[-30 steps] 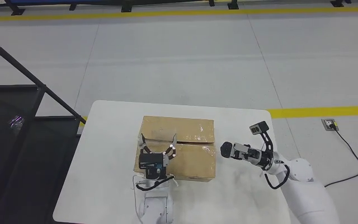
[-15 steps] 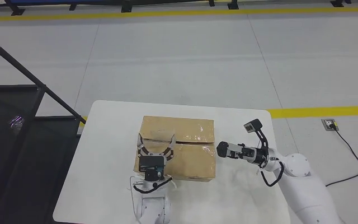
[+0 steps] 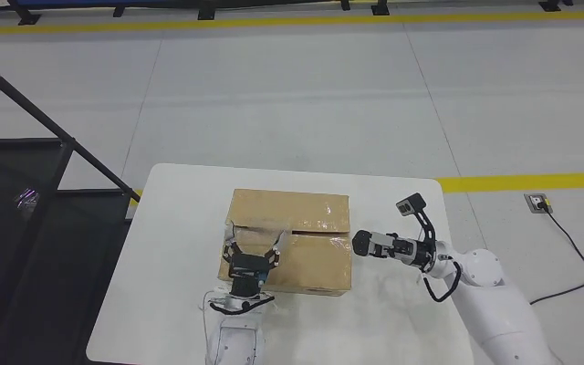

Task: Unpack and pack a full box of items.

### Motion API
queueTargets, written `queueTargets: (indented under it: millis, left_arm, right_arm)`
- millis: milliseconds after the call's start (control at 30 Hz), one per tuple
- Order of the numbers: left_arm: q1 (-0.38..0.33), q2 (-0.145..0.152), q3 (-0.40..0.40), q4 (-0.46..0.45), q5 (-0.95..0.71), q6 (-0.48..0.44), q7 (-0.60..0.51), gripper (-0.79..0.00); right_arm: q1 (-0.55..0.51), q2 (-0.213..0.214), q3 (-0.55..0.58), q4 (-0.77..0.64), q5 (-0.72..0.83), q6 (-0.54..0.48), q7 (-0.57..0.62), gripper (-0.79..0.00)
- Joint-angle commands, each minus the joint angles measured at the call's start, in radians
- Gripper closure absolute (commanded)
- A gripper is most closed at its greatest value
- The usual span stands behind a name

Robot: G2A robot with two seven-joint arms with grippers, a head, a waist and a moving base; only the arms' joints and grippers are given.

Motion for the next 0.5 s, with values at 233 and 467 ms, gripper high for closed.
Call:
queueTargets:
  millis: [233, 467]
  left_arm:
    - [0.034, 0.016, -0.069, -0.04, 0.058, -0.059, -0.069, -0.785]
    - [0.046, 0.02, -0.101, -0.051, 0.026, -0.048, -0.06, -0.785]
  right_arm:
    - [0.012, 0.001, -0.014, 0.013, 0.008, 0.0, 0.0, -0.785]
    - [0.015, 0.002, -0.023, 0.018, 0.012, -0.004, -0.004, -0.785]
